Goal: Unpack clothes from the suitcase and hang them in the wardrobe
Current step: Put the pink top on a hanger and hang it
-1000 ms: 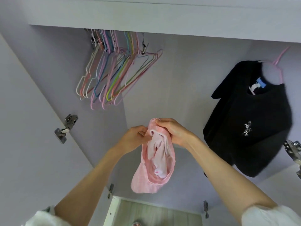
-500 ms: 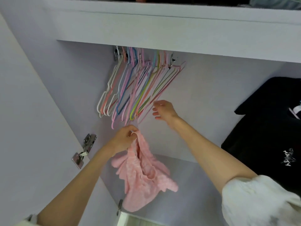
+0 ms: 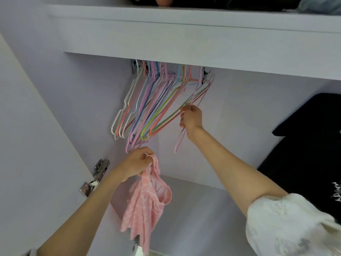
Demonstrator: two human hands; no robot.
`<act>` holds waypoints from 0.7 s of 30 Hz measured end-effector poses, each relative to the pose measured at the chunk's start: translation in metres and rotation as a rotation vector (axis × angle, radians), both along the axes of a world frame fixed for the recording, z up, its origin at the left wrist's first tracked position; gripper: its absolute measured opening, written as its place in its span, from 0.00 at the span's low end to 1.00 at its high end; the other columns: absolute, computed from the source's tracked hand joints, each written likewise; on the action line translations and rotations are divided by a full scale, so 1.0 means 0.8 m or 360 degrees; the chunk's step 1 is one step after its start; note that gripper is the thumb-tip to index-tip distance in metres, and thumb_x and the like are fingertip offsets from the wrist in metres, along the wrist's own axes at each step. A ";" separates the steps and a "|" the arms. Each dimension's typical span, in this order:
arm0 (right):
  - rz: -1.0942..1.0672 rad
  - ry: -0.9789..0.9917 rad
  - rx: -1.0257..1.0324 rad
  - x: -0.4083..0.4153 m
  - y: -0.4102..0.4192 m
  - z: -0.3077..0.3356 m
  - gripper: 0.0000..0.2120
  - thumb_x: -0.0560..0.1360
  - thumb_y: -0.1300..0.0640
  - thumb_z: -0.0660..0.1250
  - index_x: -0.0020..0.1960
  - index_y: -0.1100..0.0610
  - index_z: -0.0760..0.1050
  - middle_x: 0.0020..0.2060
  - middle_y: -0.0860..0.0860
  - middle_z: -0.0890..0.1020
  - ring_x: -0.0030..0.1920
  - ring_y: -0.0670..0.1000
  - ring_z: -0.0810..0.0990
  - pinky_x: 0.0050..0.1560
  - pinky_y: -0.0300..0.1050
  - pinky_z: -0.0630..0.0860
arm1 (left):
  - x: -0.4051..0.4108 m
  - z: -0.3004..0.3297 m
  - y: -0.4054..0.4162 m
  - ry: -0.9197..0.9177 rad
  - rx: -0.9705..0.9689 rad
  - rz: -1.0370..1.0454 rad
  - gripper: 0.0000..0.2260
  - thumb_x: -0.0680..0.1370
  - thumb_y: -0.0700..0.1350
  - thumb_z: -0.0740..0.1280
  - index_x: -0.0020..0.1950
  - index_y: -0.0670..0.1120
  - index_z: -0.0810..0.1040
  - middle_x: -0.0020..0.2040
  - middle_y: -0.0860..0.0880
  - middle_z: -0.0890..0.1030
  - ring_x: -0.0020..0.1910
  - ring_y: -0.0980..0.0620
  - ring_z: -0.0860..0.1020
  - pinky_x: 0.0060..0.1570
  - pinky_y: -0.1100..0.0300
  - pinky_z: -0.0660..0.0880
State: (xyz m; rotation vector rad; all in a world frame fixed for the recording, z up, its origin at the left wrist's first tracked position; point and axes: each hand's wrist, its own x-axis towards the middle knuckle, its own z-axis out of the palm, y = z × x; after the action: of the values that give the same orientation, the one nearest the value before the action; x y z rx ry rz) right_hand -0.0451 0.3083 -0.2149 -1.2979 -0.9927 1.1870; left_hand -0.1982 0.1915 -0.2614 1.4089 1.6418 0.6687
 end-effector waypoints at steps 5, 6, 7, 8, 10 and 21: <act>-0.0188 -0.0179 0.0133 0.053 -0.002 -0.017 0.16 0.78 0.62 0.51 0.38 0.50 0.71 0.32 0.46 0.69 0.31 0.44 0.65 0.32 0.36 0.61 | 0.027 -0.005 -0.003 -0.0054 -0.0019 0.0021 0.11 0.78 0.35 0.57 0.41 0.47 0.73 0.34 0.47 0.73 0.33 0.52 0.75 0.32 0.59 0.79; -0.0231 -0.0190 0.0144 0.064 -0.004 -0.016 0.15 0.78 0.62 0.51 0.39 0.50 0.72 0.33 0.45 0.70 0.32 0.44 0.66 0.32 0.36 0.62 | 0.033 -0.006 -0.004 -0.0062 -0.0026 0.0022 0.10 0.78 0.35 0.57 0.41 0.47 0.73 0.34 0.47 0.73 0.33 0.51 0.75 0.32 0.59 0.79; -0.0270 -0.0194 0.0162 0.076 -0.007 -0.016 0.14 0.78 0.61 0.51 0.42 0.50 0.72 0.34 0.45 0.70 0.32 0.44 0.66 0.33 0.36 0.63 | 0.040 -0.007 -0.004 -0.0070 -0.0038 0.0021 0.10 0.78 0.36 0.57 0.41 0.48 0.73 0.35 0.47 0.74 0.34 0.51 0.75 0.34 0.57 0.79; -0.0290 -0.0204 0.0185 0.087 -0.009 -0.016 0.12 0.78 0.60 0.52 0.46 0.50 0.73 0.35 0.45 0.71 0.33 0.43 0.66 0.34 0.36 0.64 | 0.046 -0.008 -0.004 -0.0082 -0.0055 0.0019 0.10 0.78 0.36 0.57 0.41 0.48 0.73 0.36 0.46 0.74 0.36 0.49 0.75 0.36 0.55 0.80; -0.0259 -0.0258 0.0244 0.107 -0.016 -0.014 0.12 0.79 0.57 0.53 0.53 0.48 0.73 0.36 0.43 0.69 0.33 0.41 0.65 0.35 0.36 0.63 | 0.059 -0.010 -0.005 -0.0099 -0.0081 0.0017 0.09 0.78 0.37 0.58 0.42 0.48 0.73 0.40 0.44 0.75 0.39 0.46 0.76 0.41 0.50 0.80; 0.0036 -0.0295 0.0405 0.136 -0.045 0.028 0.16 0.82 0.59 0.52 0.67 0.54 0.69 0.30 0.42 0.65 0.24 0.37 0.63 0.26 0.31 0.61 | 0.093 -0.010 -0.019 -0.0138 -0.0095 0.0088 0.06 0.77 0.38 0.60 0.43 0.46 0.74 0.44 0.42 0.77 0.42 0.46 0.77 0.43 0.49 0.80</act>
State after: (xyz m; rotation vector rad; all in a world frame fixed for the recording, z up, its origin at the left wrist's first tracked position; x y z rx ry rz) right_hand 0.0636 0.2722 -0.1924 -1.2100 -1.2525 0.9337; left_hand -0.1234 0.1765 -0.2690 1.2785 1.6243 0.6969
